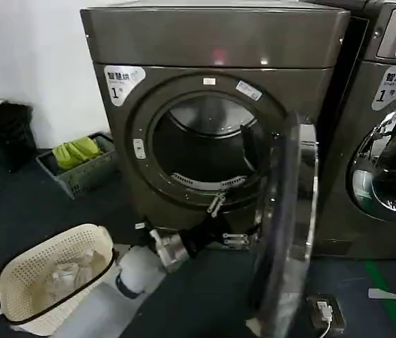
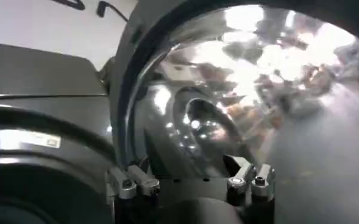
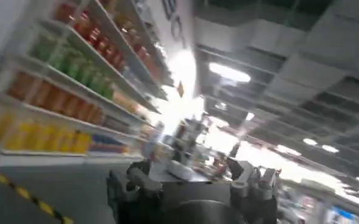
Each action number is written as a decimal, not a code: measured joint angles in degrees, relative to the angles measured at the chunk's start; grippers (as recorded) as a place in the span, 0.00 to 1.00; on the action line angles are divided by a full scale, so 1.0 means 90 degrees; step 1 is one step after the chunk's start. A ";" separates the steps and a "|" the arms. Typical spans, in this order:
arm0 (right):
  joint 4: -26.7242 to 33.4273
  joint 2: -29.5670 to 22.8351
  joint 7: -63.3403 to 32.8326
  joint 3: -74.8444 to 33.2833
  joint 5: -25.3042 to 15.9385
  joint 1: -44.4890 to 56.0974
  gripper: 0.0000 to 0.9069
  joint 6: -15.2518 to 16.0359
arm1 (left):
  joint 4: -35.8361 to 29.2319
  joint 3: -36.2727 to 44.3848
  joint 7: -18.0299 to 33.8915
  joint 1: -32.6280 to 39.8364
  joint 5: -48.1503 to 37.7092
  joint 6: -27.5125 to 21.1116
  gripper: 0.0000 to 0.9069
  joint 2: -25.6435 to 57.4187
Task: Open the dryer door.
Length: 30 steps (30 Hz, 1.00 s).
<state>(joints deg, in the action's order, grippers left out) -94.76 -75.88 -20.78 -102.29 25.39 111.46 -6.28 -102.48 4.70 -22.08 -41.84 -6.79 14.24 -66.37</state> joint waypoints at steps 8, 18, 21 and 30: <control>0.0354 -0.0086 -0.0203 -0.0098 0.0005 0.0034 1.00 0.0119 | 0.0343 0.0411 0.0088 0.0302 0.0172 -0.0090 1.00 -0.0474; 0.0441 -0.0122 -0.0188 -0.0022 0.0010 -0.0024 1.00 0.0139 | 0.0878 0.0782 0.0124 0.0630 0.0406 -0.0166 1.00 -0.1143; 0.0433 -0.0140 -0.0163 0.0010 0.0010 -0.0035 1.00 0.0119 | 0.1050 0.0808 0.0162 0.0710 0.0486 -0.0234 1.00 -0.1352; 0.0369 -0.0149 -0.0139 0.0051 0.0023 -0.0032 1.00 0.0093 | 0.1592 0.0827 0.0298 0.0953 0.0682 -0.0313 1.00 -0.1954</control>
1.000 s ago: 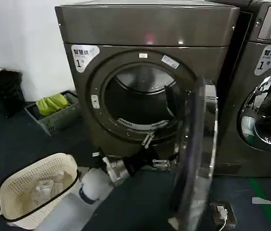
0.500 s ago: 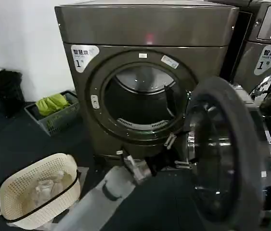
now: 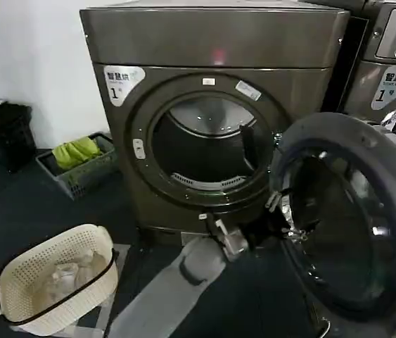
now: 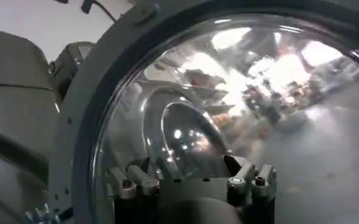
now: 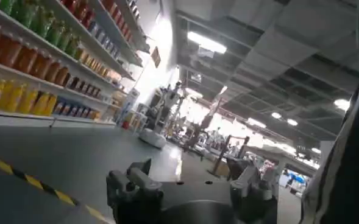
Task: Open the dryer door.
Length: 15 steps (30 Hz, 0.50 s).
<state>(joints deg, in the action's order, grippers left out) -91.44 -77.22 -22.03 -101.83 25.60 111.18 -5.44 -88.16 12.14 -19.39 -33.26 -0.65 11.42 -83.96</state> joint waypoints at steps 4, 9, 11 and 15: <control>-0.0037 -0.0024 0.0003 0.0059 0.0000 -0.0029 1.00 0.0000 | 0.0249 -0.0004 0.0045 0.0142 0.0073 -0.0053 1.00 -0.0208; -0.0063 -0.0046 0.0006 0.0102 -0.0002 -0.0039 1.00 0.0001 | 0.0504 -0.0008 0.0157 0.0275 0.0134 -0.0185 1.00 -0.0416; -0.0068 -0.0046 0.0010 0.0109 -0.0003 -0.0040 1.00 0.0001 | 0.0571 -0.0008 0.0206 0.0298 0.0143 -0.0261 1.00 -0.0484; -0.0068 -0.0046 0.0017 0.0120 -0.0003 -0.0040 1.00 -0.0001 | 0.0631 0.0002 0.0273 0.0327 0.0147 -0.0403 1.00 -0.0554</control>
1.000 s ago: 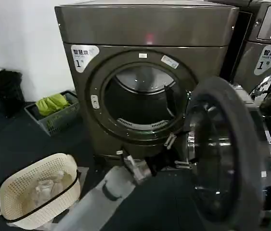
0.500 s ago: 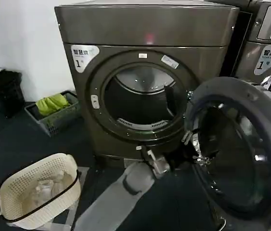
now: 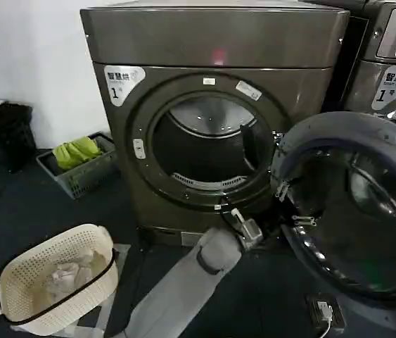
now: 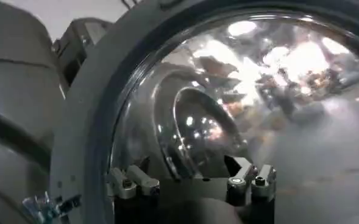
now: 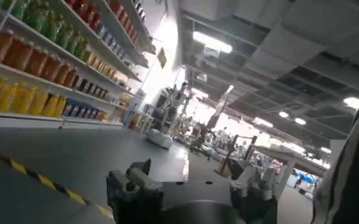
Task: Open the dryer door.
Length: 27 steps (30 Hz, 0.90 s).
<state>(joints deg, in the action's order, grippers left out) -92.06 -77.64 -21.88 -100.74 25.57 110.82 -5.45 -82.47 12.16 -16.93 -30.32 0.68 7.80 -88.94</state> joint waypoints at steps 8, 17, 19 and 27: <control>-0.0038 0.0005 0.0017 0.0024 0.0006 -0.0009 1.00 0.0008 | -0.0194 0.0020 -0.0043 -0.0111 -0.0199 -0.0186 1.00 0.0119; -0.0036 0.0013 0.0038 0.0069 0.0022 -0.0016 1.00 0.0059 | -0.1544 -0.0170 -0.0048 -0.0771 -0.0724 -0.1056 1.00 0.0940; -0.0032 0.0020 0.0045 0.0078 0.0021 -0.0039 1.00 0.0064 | -0.1978 -0.0262 0.0027 -0.0989 -0.0943 -0.1253 1.00 0.1254; 0.0010 0.0047 0.0176 0.0190 0.0032 -0.0082 1.00 -0.0063 | -0.3694 -0.0966 0.0567 -0.2184 -0.1222 -0.2011 1.00 0.2586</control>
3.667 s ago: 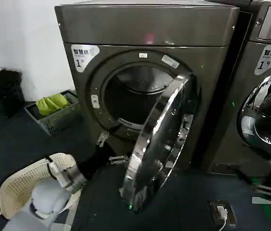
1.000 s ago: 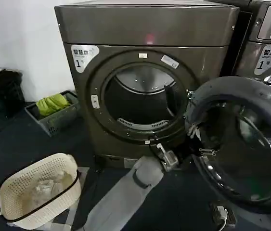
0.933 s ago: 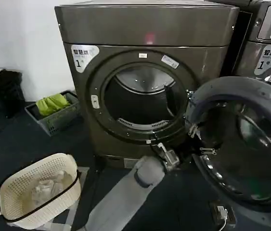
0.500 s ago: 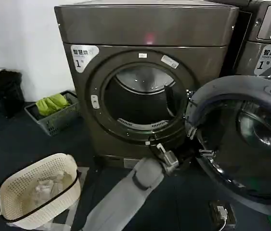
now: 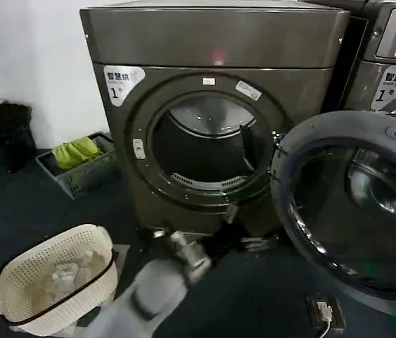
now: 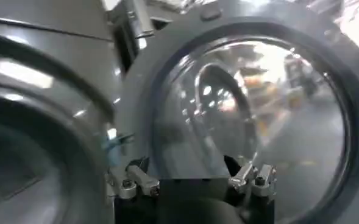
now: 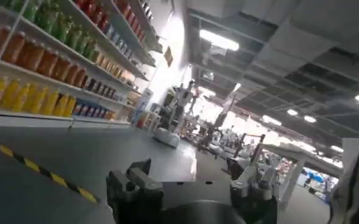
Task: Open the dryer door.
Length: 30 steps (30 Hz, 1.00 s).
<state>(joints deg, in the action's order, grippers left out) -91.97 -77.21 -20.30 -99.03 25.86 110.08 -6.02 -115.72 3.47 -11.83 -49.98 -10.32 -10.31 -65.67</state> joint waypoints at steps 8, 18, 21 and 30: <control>-0.0001 -0.0025 0.0075 0.0103 0.0054 -0.0036 1.00 0.0005 | -0.1181 -0.1450 0.0629 -0.1513 -0.0527 -0.0843 1.00 0.1019; 0.0022 -0.0022 0.0131 0.0159 0.0090 -0.0031 1.00 0.0019 | -0.1566 -0.3689 0.1813 -0.2691 -0.2060 -0.2513 1.00 0.1470; 0.0021 -0.0024 0.0146 0.0219 0.0085 -0.0058 1.00 0.0031 | -0.1539 -0.4370 0.2234 -0.2969 -0.2647 -0.2916 1.00 0.1593; 0.0001 -0.0046 0.0237 0.0329 0.0082 -0.0045 1.00 0.0022 | -0.1048 -0.6139 0.3748 -0.3424 -0.4859 -0.3550 1.00 0.1878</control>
<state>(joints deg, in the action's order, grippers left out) -91.96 -77.63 -18.16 -96.06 26.60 109.68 -5.82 -125.15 -51.78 21.90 -80.79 -54.05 -42.26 -48.77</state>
